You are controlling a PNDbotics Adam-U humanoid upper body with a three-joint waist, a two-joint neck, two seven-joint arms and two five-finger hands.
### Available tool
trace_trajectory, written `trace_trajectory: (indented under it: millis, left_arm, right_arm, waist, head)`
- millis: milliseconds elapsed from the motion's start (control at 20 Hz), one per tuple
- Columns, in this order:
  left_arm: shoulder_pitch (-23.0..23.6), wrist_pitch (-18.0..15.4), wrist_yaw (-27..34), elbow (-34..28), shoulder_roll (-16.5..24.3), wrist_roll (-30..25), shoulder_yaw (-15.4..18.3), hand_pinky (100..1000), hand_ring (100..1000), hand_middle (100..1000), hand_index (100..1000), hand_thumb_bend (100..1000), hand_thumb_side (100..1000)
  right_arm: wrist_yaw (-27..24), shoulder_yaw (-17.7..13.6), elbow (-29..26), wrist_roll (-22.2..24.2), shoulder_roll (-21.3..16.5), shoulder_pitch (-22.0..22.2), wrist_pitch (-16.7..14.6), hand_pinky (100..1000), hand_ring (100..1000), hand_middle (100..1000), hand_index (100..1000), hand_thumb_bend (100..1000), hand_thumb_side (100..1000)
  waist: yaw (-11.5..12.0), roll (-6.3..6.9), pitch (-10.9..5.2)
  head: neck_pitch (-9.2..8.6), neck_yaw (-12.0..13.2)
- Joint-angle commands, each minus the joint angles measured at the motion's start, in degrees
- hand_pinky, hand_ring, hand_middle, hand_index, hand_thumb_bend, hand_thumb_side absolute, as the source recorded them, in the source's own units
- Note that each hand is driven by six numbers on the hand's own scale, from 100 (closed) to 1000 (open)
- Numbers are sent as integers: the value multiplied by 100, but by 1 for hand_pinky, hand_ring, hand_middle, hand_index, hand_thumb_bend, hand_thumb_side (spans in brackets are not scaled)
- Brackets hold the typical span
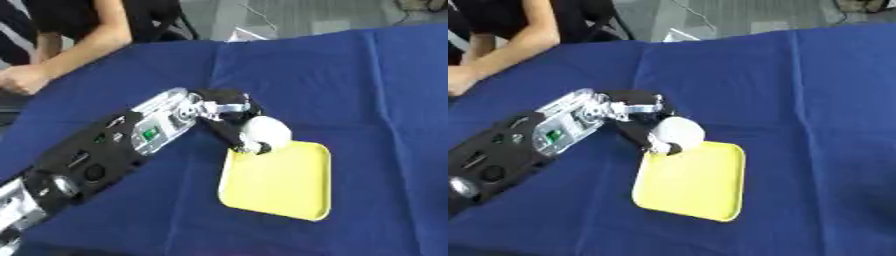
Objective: Pick up objects on the table and place them in the box.
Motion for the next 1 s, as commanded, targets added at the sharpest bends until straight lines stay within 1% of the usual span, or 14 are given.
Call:
trace_trajectory:
  millis: [50, 350, 400, 500, 550, 600, 650, 700, 750, 800, 850, 950, 1000]
  left_arm:
    - [-69, -88, -74, -64, 106, -47, -31, 989, 582, 530, 309, 100, 700]
    - [-66, -234, -202, 17, -8, -126, -162, 989, 583, 535, 322, 100, 719]
    - [-65, -255, -217, 25, -29, -131, -175, 991, 585, 543, 353, 100, 737]
    - [-60, -318, -247, 32, -63, -146, -212, 999, 599, 572, 443, 100, 838]
    - [-55, -362, -257, 27, -77, -158, -234, 1000, 608, 581, 466, 100, 876]
    - [-51, -404, -267, 25, -86, -168, -249, 1000, 612, 587, 486, 100, 888]
    - [-46, -461, -275, 13, -99, -188, -272, 1000, 627, 605, 554, 100, 909]
    - [-40, -515, -284, 5, -108, -211, -289, 1000, 628, 607, 568, 100, 903]
    - [-35, -577, -298, -1, -123, -241, -310, 1000, 639, 619, 606, 100, 931]
    - [-29, -635, -318, 4, -137, -273, -325, 1000, 645, 624, 623, 100, 939]
    - [-17, -689, -334, 18, -159, -310, -345, 1000, 665, 646, 673, 100, 962]
    - [4, -784, -362, 54, -202, -372, -375, 1000, 687, 667, 712, 100, 998]
    - [15, -827, -369, 72, -225, -399, -387, 1000, 697, 676, 724, 100, 1000]
  right_arm:
    - [-4, -7, -69, 18, -126, -63, -8, 675, 676, 865, 964, 100, 881]
    - [-7, 1, -71, 25, -121, -69, -6, 675, 676, 865, 964, 100, 882]
    - [-7, 0, -71, 25, -120, -69, -6, 675, 676, 865, 964, 100, 882]
    - [-7, 1, -72, 24, -120, -71, -6, 674, 676, 865, 964, 100, 882]
    - [-7, 2, -72, 25, -119, -71, -5, 674, 676, 865, 964, 100, 882]
    - [-6, 2, -72, 26, -119, -72, -5, 674, 676, 865, 964, 100, 882]
    - [-5, 2, -73, 26, -119, -72, -5, 674, 676, 865, 964, 100, 882]
    - [-5, 2, -74, 26, -119, -73, -5, 674, 676, 865, 964, 100, 883]
    - [-5, 2, -75, 26, -118, -74, -5, 674, 676, 865, 964, 100, 882]
    - [-4, 3, -76, 26, -118, -75, -5, 674, 676, 865, 964, 100, 882]
    - [-4, 4, -78, 26, -117, -77, -6, 674, 676, 865, 964, 100, 882]
    - [-4, 3, -78, 25, -116, -79, -6, 674, 676, 865, 964, 100, 882]
    - [-5, 3, -78, 24, -115, -79, -6, 674, 676, 865, 964, 100, 882]
  waist:
    - [-4, -50, -71]
    - [-13, -56, -68]
    - [-14, -57, -67]
    - [-18, -57, -64]
    - [-20, -56, -63]
    - [-21, -56, -62]
    - [-23, -55, -61]
    - [-24, -55, -61]
    - [-27, -55, -61]
    - [-28, -55, -60]
    - [-32, -56, -59]
    - [-34, -59, -56]
    - [-34, -61, -56]
  head:
    - [-46, 77]
    - [-49, 84]
    - [-49, 86]
    - [-51, 90]
    - [-49, 92]
    - [-48, 93]
    - [-46, 95]
    - [-45, 96]
    - [-44, 99]
    - [-45, 99]
    - [-48, 99]
    - [-46, 102]
    - [-45, 106]
